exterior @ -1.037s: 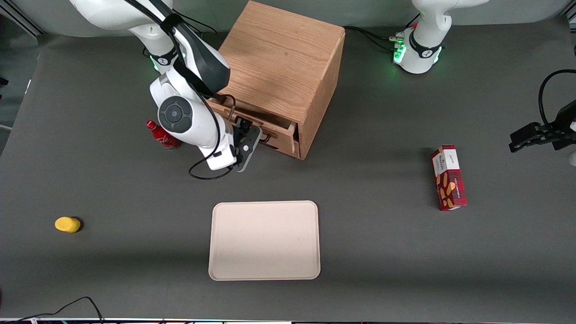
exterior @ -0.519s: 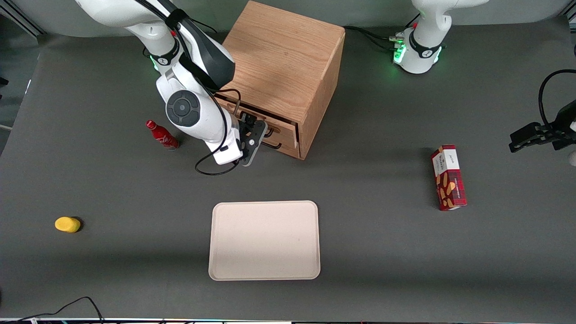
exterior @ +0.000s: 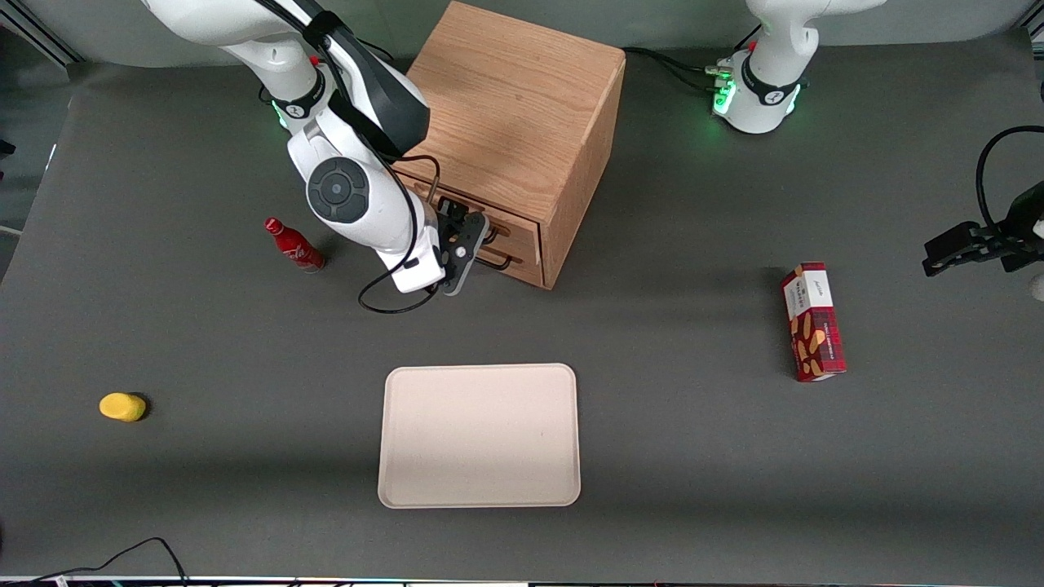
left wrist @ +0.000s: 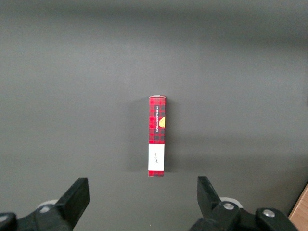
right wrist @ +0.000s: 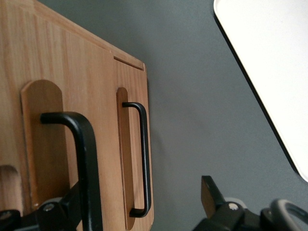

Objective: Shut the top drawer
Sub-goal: 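Press the drawer front fully flush with the right gripper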

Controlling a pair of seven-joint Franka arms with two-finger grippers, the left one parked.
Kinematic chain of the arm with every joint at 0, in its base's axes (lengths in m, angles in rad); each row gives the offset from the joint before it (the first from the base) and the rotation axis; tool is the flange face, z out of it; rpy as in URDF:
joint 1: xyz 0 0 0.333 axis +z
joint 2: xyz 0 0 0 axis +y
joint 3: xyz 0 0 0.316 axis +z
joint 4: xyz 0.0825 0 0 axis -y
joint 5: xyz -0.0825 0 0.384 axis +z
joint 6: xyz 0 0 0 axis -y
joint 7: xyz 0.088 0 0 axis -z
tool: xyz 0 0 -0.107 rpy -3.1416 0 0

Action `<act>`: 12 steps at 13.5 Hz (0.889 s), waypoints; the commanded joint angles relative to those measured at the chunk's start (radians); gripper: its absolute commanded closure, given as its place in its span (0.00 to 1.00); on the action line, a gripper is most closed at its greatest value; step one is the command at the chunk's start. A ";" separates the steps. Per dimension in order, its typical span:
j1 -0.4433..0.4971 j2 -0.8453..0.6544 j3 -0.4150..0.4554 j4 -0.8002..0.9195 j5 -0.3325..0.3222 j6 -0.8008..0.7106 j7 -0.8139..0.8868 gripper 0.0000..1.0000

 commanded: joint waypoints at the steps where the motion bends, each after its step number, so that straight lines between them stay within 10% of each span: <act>1: 0.006 -0.039 0.011 -0.040 0.025 0.012 0.022 0.00; 12: 0.002 -0.063 0.010 -0.027 0.061 -0.029 0.013 0.00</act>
